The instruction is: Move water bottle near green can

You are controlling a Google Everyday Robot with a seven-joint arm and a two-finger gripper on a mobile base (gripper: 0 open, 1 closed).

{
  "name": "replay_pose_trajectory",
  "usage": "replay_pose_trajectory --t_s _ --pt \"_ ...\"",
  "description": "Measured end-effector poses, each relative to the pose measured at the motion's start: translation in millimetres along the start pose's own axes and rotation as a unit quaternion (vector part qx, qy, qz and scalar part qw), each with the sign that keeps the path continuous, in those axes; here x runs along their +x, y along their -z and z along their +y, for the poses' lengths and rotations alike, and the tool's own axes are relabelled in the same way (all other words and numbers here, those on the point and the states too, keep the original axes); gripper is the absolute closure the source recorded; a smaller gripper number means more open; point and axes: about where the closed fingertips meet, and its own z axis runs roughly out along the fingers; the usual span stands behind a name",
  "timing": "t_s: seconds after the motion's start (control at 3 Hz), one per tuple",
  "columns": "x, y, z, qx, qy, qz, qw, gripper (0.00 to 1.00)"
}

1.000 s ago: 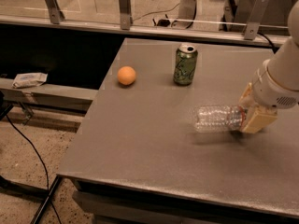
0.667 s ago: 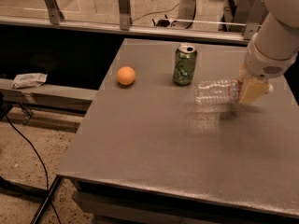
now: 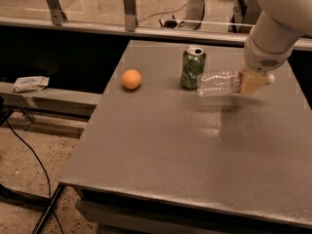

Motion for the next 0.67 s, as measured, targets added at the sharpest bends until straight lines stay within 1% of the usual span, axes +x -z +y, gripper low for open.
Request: replay_pose_trajectory --t_s 0.33,0.67 --pt "-12.7 -13.6 -3.4 0.007 0.005 -0.02 0.9998 0.59" --pt "-12.6 -12.9 -3.7 0.009 0.005 -0.02 0.9998 0.36"
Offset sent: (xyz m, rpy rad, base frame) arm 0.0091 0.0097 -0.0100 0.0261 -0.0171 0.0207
